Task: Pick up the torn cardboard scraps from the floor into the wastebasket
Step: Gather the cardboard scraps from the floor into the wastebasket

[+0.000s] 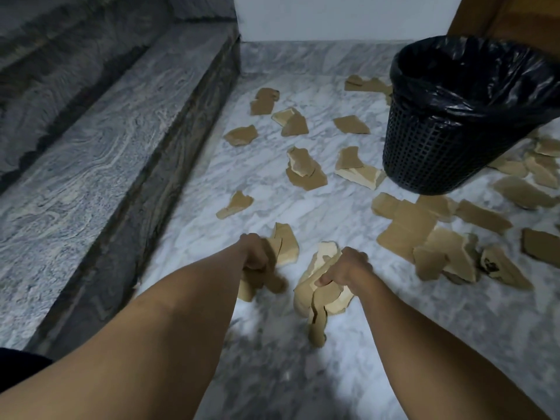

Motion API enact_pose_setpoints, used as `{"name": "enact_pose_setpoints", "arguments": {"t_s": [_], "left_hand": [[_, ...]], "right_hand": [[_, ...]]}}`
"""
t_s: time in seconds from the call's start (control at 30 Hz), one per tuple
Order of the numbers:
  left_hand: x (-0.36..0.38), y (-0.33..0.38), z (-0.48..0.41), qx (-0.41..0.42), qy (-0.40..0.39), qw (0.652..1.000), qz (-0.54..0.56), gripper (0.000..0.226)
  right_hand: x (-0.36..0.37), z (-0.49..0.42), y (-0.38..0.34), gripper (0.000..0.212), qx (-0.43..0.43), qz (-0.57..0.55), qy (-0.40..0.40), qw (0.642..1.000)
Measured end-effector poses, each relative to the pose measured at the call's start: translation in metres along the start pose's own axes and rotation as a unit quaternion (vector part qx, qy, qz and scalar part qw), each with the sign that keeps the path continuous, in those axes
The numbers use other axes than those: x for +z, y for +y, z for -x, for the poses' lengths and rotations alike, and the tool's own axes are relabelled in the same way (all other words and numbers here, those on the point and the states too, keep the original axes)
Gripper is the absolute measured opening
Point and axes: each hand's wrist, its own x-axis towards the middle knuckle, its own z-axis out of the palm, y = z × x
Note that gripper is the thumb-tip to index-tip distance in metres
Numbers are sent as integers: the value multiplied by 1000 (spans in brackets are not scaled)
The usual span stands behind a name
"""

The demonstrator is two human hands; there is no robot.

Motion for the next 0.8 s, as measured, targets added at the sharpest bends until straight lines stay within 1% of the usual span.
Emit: {"name": "enact_pose_setpoints", "arguments": {"t_s": [0.07,0.1,0.13,0.2,0.27,0.37,0.43,0.47,0.53,0.57,0.6,0.63,0.67,0.73,0.8], "left_hand": [[-2,0,-2,29,0,999,-35,51],[-5,3,0,41,-13,999,-24,48],[-7,5,0,48,-32,998,-10,43],[-13,12,3,46,-95,994,18,35],[-17,17,2,35,-139,987,77,33],[-17,28,1,36,-105,973,202,25],[-15,39,-6,35,-61,973,221,31],[-14,44,-11,27,-23,976,215,39],[-8,50,-21,-6,50,986,160,66],[-4,53,-20,-20,62,991,119,78],[1,56,-16,-22,69,995,74,84],[6,59,-15,-24,79,996,42,85],[10,60,-12,-26,86,995,36,85],[14,65,-10,-29,77,994,68,86],[15,70,-11,-25,53,995,75,88]], "right_hand": [[1,-2,3,113,-10,-4,5,1000],[2,-2,3,114,-13,-8,6,1000],[2,-3,4,116,-13,-10,8,1000],[2,-3,5,123,-10,-8,5,1000],[2,-4,5,126,-13,-4,3,1000],[2,-5,6,125,-15,-3,1,1000],[1,-5,6,126,-19,-5,1,1000],[1,-6,6,124,-22,-5,3,1000],[1,-6,7,118,-30,-1,6,1000],[1,-6,7,116,-33,1,8,999],[0,-5,7,115,-35,3,10,999],[1,-5,7,114,-35,2,9,999],[1,-5,8,115,-35,-1,9,999],[1,-5,8,117,-33,-6,8,999],[1,-6,8,117,-33,-12,8,999]]}}
